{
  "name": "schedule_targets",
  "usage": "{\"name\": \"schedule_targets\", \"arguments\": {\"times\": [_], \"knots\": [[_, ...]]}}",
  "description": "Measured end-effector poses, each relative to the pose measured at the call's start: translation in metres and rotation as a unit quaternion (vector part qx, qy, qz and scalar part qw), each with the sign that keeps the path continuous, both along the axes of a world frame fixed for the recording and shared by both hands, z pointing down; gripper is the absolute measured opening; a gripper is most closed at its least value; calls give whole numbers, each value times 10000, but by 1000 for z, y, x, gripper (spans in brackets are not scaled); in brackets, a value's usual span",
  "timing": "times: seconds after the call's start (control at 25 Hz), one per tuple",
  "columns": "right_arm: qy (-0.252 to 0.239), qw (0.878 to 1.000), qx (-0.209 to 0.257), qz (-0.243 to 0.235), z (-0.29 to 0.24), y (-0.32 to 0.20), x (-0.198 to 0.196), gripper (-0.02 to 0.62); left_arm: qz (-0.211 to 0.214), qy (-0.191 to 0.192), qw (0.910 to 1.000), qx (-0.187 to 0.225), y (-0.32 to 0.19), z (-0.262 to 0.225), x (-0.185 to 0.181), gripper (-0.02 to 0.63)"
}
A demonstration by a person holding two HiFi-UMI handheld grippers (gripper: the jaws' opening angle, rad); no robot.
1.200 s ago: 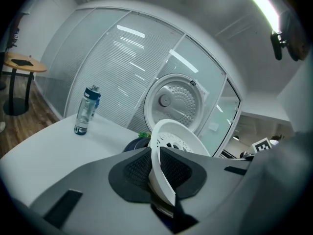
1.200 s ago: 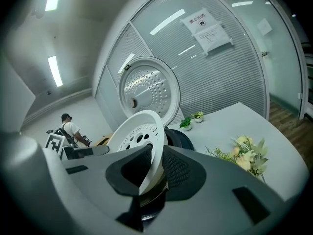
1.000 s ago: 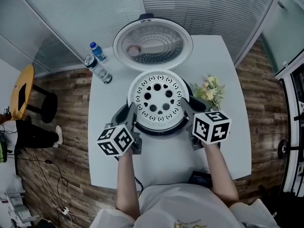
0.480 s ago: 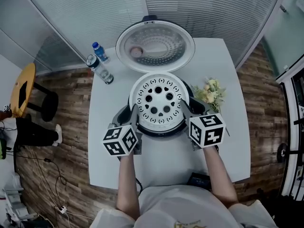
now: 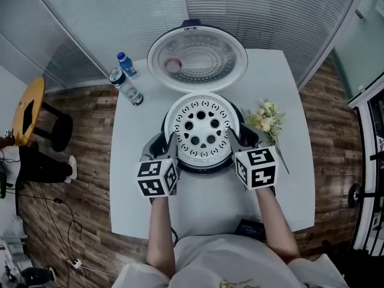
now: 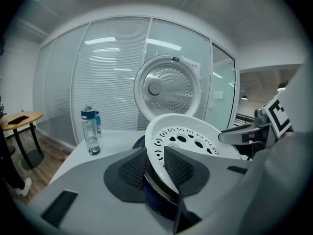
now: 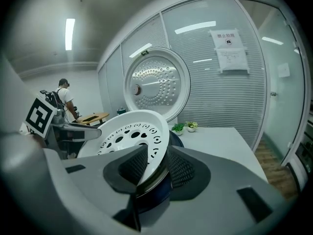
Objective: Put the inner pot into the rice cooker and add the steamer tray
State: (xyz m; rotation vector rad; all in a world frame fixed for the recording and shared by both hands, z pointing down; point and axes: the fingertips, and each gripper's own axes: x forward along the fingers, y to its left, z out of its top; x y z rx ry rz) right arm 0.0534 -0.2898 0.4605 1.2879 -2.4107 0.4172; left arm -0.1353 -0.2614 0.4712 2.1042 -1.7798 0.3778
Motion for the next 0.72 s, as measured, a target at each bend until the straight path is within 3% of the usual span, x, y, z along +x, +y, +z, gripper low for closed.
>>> {"name": "schedule_targets", "arguments": {"times": [0.2,0.4,0.72], "knots": [[304,9995,107,22,4,-3,-1,123,7,-204,9998,-66,-2,4,-2,110],[565,9982,193,-15,9,-4,-5,126,130,-911,9956,-167,-3,12,0,110],[469,9986,232,-25,6,-3,-2,126,152,-890,9958,-157,-4,11,4,110]]}}
